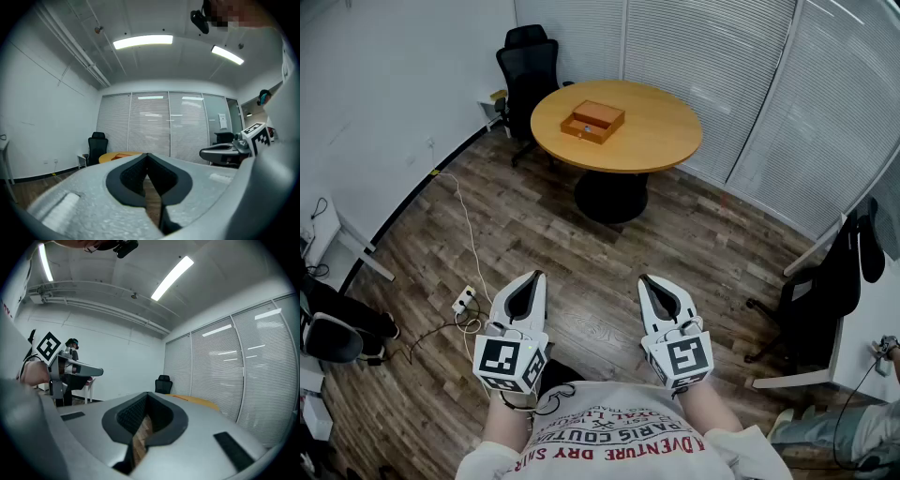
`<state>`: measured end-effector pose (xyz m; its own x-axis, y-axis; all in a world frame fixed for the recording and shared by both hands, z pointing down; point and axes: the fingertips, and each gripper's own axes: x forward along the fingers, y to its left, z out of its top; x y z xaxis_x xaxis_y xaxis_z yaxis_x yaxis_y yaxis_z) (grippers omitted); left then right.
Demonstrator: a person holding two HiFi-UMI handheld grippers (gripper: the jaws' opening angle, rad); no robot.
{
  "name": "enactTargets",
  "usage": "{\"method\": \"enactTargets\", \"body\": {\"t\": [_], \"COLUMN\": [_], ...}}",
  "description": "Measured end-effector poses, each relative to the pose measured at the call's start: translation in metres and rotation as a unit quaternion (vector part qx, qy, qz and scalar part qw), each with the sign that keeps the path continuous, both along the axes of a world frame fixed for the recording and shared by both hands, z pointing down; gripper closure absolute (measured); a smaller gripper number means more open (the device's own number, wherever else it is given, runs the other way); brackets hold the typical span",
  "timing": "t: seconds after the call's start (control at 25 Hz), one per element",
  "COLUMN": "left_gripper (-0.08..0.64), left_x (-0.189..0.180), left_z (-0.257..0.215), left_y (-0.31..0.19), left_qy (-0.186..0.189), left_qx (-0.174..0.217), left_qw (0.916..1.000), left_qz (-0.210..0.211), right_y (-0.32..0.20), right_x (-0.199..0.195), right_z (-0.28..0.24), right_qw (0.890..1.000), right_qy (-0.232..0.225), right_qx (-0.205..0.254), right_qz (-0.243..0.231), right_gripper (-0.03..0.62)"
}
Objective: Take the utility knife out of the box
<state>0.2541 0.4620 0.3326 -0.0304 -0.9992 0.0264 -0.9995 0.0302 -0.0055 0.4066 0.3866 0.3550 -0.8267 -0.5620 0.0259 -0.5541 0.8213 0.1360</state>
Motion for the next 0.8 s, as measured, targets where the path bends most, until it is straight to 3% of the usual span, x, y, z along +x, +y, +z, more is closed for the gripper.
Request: {"method": "enactTargets", "body": {"t": [0.36, 0.8], "left_gripper": [0.566, 0.566], "left_x": [0.002, -0.022], "left_z": [0.001, 0.017], "left_y": [-0.007, -0.020], "left_qy": [-0.006, 0.004], "left_qx": [-0.003, -0.027], "left_qw": [1.0000, 0.9996], "left_qz": [0.004, 0.004], "right_y": [-0.006, -0.025], "right_x": [-0.002, -0.026], "right_z": [0.001, 0.016], "right_qw": [1.000, 0.998], "right_qy": [-0.003, -0.031], "right_qx": [-0.005, -0.058], "right_qz": [-0.003, -0.007], "right_gripper": [0.584, 0.584]}}
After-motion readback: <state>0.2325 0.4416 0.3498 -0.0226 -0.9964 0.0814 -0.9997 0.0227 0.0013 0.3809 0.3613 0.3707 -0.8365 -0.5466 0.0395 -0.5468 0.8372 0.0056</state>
